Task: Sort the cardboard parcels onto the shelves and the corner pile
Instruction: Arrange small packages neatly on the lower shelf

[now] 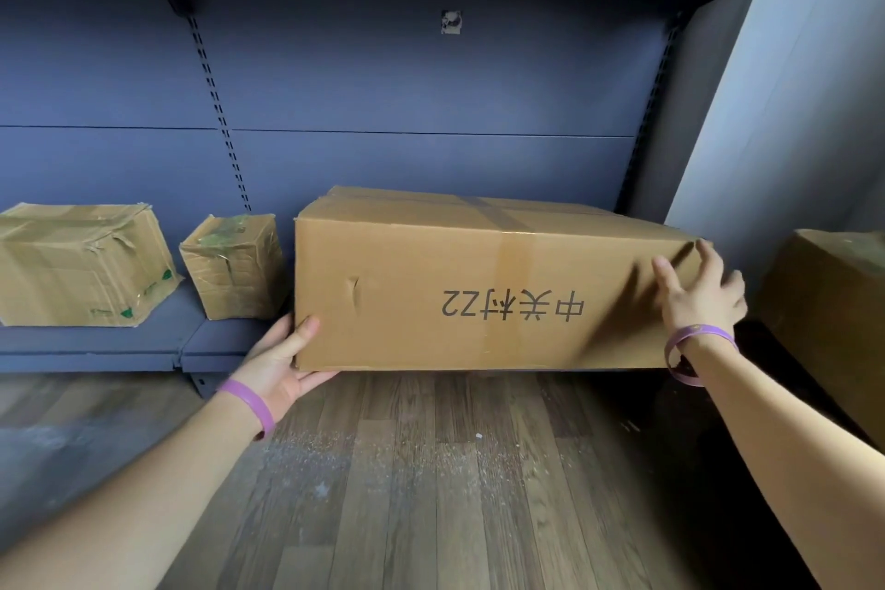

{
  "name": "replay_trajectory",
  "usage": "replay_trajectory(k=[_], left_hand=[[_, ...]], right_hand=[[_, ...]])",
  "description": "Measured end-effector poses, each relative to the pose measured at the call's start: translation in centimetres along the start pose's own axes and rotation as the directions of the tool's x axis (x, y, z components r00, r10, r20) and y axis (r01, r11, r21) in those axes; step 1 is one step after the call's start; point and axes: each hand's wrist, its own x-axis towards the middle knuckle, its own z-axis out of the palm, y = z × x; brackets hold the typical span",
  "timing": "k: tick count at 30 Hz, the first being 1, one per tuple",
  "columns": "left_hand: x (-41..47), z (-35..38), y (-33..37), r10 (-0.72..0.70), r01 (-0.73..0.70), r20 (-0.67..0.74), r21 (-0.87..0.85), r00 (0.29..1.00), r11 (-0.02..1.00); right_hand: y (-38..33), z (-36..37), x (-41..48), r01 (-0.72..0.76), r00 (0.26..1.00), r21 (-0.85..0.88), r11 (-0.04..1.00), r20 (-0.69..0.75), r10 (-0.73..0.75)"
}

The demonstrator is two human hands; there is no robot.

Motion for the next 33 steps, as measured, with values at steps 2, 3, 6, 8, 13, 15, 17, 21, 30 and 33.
replay_trajectory(k=[2, 3, 6, 8, 13, 15, 17, 21, 30, 33], left_hand=[[0.3, -0.1, -0.2, 0.002, -0.002, -0.03, -0.012, 1.0, 1.0], [0.4, -0.2, -0.2, 0.004, -0.005, -0.048, -0.019, 0.999, 1.0], [0.7, -0.3, -0.5, -0.006, 0.003, -0.091, -0.035, 0.996, 0.999], [0.8, -0.3, -0.6, -0.015, 0.011, -0.114, -0.04, 0.993, 0.999], [0.9, -0.5, -1.1, -0.031, 0.023, -0.168, -0.051, 0.985, 0.998], [0.9, -0.3, -1.2, -0.027, 0.016, -0.185, -0.057, 0.982, 0.998], [1.0, 0.2, -1.2, -0.018, 0.005, -0.197, -0.066, 0.98, 0.998], [1.5, 1.9, -1.9, 0.008, -0.015, -0.209, -0.032, 0.978, 0.999], [3.3, 5.6, -4.1, -0.024, -0.046, -0.366, -0.182, 0.93, 0.982], [3.7, 6.5, -4.0, -0.036, -0.086, -0.417, -0.269, 0.908, 0.959]], right_hand=[[0.3, 0.0, 0.3, -0.027, 0.999, 0.014, 1.0, 0.019, 0.026], [0.5, 0.1, 0.5, -0.024, 0.999, 0.015, 1.0, 0.036, 0.024], [1.0, 0.4, 0.9, 0.023, 0.996, 0.048, 0.999, 0.081, -0.027], [1.1, 0.6, 1.0, 0.033, 0.993, 0.126, 0.991, 0.106, -0.047], [0.7, 1.2, 1.0, -0.056, 0.984, 0.25, 0.967, 0.176, 0.011], [1.0, 1.2, 1.0, -0.094, 0.984, 0.229, 0.969, 0.168, 0.055], [1.3, 0.9, 0.9, -0.122, 0.983, 0.197, 0.973, 0.157, 0.091], [1.9, 0.0, 0.6, -0.111, 0.988, 0.142, 0.984, 0.118, 0.095], [2.9, -2.0, -0.9, -0.072, 0.994, 0.211, 0.975, 0.092, 0.053], [2.0, -1.2, -2.5, -0.083, 0.996, 0.302, 0.95, 0.061, 0.068]])
